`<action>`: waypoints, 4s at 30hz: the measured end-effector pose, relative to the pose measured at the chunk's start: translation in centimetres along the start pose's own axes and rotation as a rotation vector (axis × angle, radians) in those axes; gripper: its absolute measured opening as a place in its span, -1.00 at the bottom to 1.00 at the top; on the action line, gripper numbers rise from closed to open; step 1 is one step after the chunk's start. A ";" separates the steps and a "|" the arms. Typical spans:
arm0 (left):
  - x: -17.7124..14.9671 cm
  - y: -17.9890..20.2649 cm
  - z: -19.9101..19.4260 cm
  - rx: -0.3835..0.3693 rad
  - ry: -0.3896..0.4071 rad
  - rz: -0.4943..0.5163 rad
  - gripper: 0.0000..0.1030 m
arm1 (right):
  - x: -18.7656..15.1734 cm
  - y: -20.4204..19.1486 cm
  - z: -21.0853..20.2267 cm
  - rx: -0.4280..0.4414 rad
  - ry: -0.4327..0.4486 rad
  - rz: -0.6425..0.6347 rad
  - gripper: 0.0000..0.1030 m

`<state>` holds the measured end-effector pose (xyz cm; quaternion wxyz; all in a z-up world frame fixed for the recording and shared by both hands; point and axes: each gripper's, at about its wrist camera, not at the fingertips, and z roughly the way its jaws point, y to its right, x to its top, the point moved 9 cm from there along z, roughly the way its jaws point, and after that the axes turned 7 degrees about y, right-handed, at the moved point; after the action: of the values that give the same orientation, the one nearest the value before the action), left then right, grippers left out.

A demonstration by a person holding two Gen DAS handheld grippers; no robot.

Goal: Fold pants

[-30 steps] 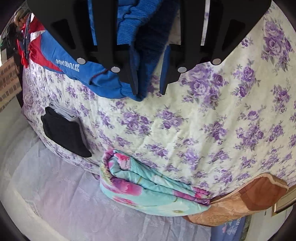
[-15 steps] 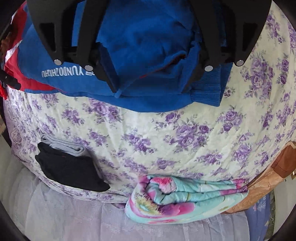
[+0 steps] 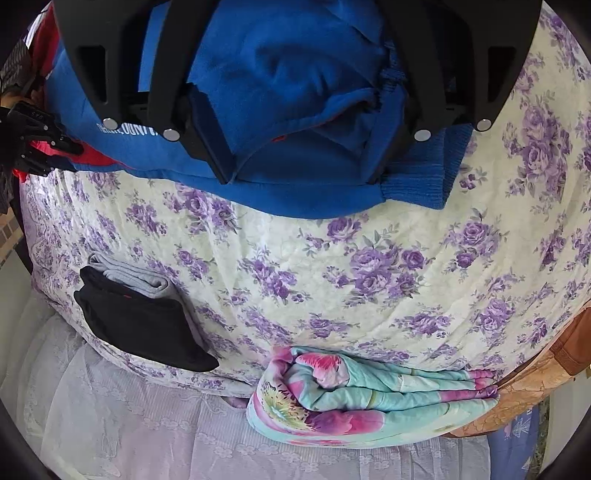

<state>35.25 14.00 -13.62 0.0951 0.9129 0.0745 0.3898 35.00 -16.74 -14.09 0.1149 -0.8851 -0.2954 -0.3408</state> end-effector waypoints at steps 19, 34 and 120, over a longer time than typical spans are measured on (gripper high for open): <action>1.4 -5.2 -7.0 0.061 0.094 -0.103 0.26 | 0.7 6.7 -9.5 -0.026 0.229 0.416 0.05; -4.5 -10.2 -8.4 -0.035 0.131 -0.339 0.34 | -17.7 16.9 -14.2 -0.133 0.222 1.066 0.21; 0.0 -7.5 -4.8 0.003 0.021 -0.129 0.68 | -13.5 -4.6 -17.3 0.120 0.313 0.672 0.81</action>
<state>31.26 21.84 -12.12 0.1178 0.9022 0.1348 0.3925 14.96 -26.04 -10.30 0.3157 -0.8615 0.0132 -0.3974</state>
